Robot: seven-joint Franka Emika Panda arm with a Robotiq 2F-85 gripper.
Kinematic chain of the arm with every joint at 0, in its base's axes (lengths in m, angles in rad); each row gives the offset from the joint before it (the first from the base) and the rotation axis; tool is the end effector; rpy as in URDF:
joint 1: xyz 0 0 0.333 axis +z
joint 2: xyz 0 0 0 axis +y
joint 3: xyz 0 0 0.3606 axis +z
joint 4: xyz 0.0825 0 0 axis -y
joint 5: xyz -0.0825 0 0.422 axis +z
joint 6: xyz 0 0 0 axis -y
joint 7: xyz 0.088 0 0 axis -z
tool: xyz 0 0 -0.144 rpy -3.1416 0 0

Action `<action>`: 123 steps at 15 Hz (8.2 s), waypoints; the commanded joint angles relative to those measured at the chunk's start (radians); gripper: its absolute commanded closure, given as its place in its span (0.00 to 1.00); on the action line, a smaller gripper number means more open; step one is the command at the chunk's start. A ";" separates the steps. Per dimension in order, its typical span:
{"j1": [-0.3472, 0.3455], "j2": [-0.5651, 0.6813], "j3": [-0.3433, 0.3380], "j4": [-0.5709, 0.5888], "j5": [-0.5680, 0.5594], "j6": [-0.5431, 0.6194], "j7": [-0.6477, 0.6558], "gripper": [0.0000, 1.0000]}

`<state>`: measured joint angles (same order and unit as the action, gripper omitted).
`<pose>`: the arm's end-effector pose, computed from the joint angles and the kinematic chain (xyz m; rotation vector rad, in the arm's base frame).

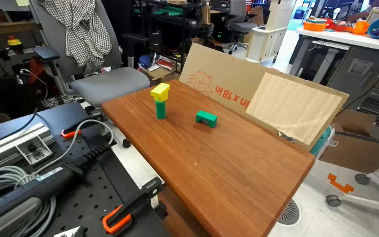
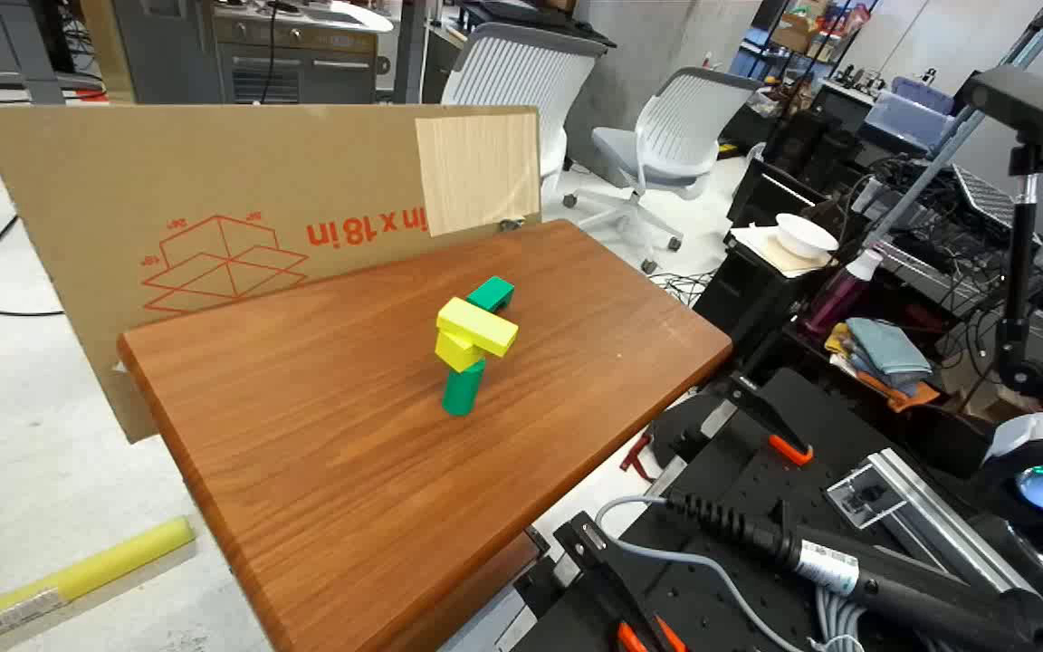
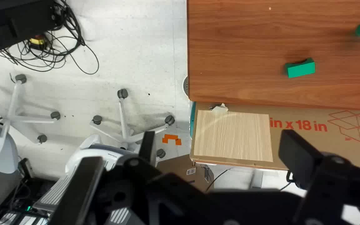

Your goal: Move the rectangular green block to the right

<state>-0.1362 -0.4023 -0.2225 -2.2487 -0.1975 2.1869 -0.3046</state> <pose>0.4572 -0.1964 0.5502 2.9173 0.0522 0.4226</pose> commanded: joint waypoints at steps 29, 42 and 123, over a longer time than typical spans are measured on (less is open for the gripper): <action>0.051 0.667 0.081 0.429 0.146 -0.045 -0.559 0.00; 0.076 1.061 0.257 0.597 -0.063 -0.052 -0.868 0.00; 0.051 1.131 0.219 0.629 -0.047 -0.021 -0.660 0.91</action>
<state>-0.0774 0.6851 -0.0007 -1.6943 -0.2734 2.2371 -1.0181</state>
